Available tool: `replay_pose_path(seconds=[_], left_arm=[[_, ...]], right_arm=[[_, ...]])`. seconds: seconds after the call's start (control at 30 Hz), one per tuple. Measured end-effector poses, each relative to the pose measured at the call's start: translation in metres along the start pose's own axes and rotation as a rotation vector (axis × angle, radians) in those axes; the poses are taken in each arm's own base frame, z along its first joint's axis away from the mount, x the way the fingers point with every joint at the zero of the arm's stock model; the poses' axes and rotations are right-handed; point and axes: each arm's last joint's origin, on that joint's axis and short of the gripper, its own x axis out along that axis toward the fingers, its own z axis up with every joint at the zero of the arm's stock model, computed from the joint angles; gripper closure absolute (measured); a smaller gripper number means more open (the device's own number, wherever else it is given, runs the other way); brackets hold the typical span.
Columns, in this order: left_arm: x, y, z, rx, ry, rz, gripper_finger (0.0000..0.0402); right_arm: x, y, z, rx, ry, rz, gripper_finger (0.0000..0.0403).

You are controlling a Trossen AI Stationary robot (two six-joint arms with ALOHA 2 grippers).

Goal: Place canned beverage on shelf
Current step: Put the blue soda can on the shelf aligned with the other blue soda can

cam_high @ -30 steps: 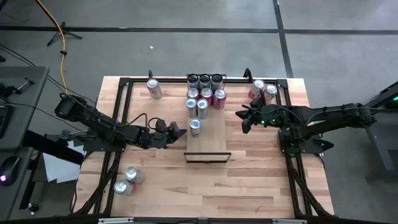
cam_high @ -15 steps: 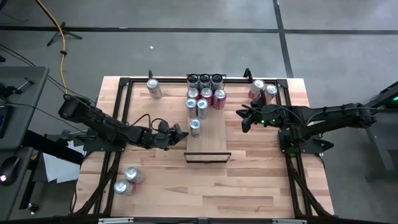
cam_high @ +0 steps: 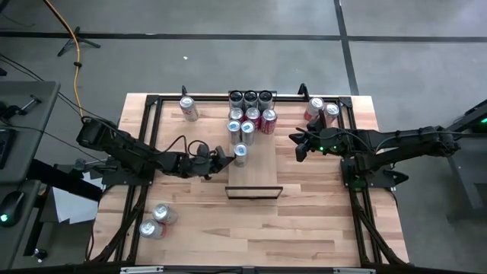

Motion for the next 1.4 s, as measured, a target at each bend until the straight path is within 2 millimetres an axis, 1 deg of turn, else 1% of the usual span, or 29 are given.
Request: replay_pose_path(seconds=[0.33,0.43,0.7,0.83,0.97,1.2,1.4], left_arm=[[0.009,-0.020,0.006,0.049,0.030,-0.022,0.0401],[0.011,-0.022,0.008,0.059,0.042,-0.021,0.0401],[0.012,-0.017,0.005,0.061,0.079,0.007,0.0401],[0.018,-0.011,0.001,0.028,0.094,0.015,0.0401],[0.027,-0.008,-0.003,-0.003,0.116,-0.028,0.0401],[0.036,-0.001,-0.002,-0.041,0.096,-0.019,0.0401],[0.039,-0.002,0.005,-0.054,0.062,-0.022,0.0401]], right_arm=[[0.000,0.000,0.000,0.000,-0.003,-0.004,0.0402],[0.000,0.000,0.000,0.000,-0.003,-0.004,0.0402],[0.000,0.000,0.000,-0.005,-0.005,-0.007,0.0402],[0.000,0.000,0.000,-0.007,-0.011,-0.015,0.0402],[0.000,-0.001,0.000,-0.007,-0.014,-0.019,0.0402],[0.000,-0.001,0.000,0.000,-0.014,-0.019,0.0402],[0.000,-0.001,0.000,-0.004,-0.014,-0.020,0.0402]])
